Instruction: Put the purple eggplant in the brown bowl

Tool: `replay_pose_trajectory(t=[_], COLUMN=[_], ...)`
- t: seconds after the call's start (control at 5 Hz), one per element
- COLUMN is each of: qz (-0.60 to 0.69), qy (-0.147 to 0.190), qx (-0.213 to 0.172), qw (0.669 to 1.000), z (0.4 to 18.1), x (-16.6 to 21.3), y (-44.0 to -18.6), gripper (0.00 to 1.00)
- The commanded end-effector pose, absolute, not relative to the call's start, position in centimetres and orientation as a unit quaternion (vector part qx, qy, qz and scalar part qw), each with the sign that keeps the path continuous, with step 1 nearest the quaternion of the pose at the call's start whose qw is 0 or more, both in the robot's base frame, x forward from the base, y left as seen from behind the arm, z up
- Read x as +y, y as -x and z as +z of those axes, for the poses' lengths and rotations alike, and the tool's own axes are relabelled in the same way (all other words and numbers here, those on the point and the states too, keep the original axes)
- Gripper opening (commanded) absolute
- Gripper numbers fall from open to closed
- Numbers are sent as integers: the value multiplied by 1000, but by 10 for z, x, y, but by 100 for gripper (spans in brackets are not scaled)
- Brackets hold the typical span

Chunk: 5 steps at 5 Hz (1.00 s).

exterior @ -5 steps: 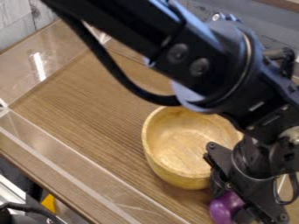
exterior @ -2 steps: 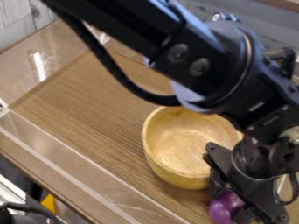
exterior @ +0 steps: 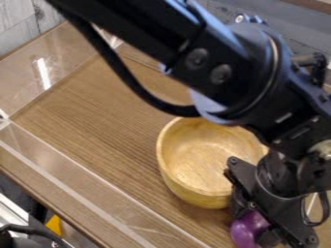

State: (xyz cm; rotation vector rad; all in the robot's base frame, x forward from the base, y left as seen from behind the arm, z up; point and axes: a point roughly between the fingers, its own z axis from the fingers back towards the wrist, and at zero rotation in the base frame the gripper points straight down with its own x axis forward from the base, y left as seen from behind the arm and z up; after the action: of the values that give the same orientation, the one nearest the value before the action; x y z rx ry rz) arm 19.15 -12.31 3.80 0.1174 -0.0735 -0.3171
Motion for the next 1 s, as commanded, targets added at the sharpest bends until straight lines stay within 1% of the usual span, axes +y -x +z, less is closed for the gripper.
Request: replay_pose_trajectory(t=[0.0,0.8], qz=[-146,-141], qy=[-64,-71], qx=[-31,-29], qw=[987,987], z=[36,37], x=[-115,-110], y=[-192,-196], gripper=[0,0])
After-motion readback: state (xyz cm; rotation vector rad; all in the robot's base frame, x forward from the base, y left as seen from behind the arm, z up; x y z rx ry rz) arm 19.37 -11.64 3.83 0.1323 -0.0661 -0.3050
